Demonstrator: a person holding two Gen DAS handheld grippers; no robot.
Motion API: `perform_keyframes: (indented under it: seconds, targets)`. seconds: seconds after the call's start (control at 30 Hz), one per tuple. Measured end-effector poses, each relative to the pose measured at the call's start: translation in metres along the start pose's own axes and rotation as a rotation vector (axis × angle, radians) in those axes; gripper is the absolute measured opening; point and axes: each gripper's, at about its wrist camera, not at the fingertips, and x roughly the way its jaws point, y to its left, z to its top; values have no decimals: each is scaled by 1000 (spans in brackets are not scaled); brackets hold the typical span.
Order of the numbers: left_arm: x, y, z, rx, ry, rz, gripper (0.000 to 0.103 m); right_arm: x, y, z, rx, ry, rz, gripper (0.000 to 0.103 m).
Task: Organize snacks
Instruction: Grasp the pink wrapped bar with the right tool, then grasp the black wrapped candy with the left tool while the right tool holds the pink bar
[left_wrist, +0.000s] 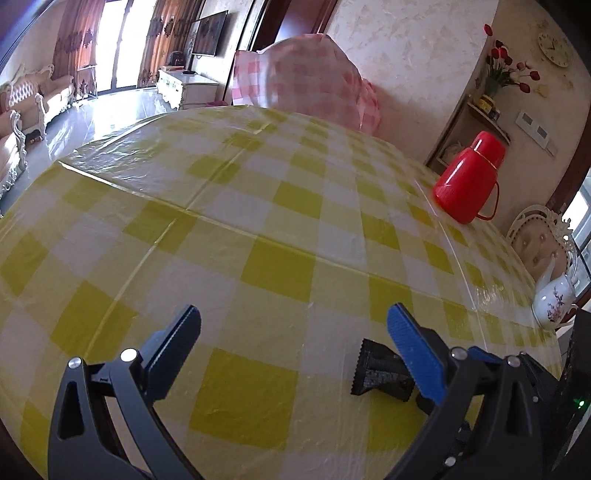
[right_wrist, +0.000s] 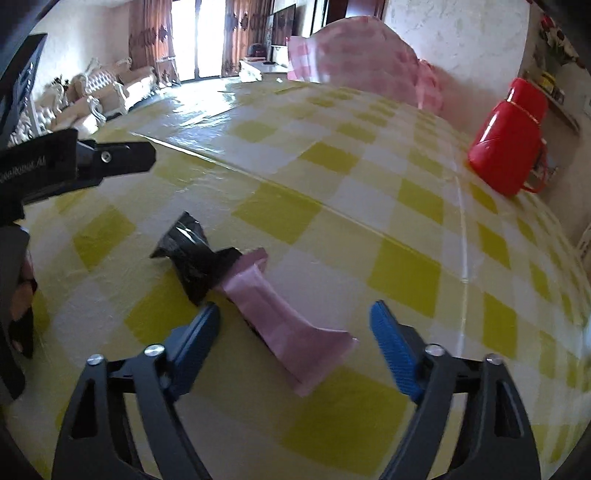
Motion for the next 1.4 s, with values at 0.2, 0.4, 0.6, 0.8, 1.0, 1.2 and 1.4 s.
perform_keyframes:
  seconds: [0.2,0.4,0.6,0.8,1.0,1.2,1.4]
  targets:
    - [3,-3,-2,10,24,-5,101,-15,-8,-10,105,47,-12,38]
    - [6,-9,-3,39,46,-23,101,-9,-8,-11,123,33,-13,46]
    - [11,-15,-3,76,74,-25,101,-9,1,-10,73,1,-16,21]
    - [5,-23,-7,106,101,-57,101,-39,-6,-39,242,-15,-107,21]
    - [13,-47,-26,211,151,-45,101,-86,-10,-98,378,-33,-175,21]
    - [31,-63,-35,320,184,-26,101,-123,3,-134,440,-91,-144,21]
    - [37,-79,-39,418,200,-20,84,-129,6,-139,461,-88,-132,21]
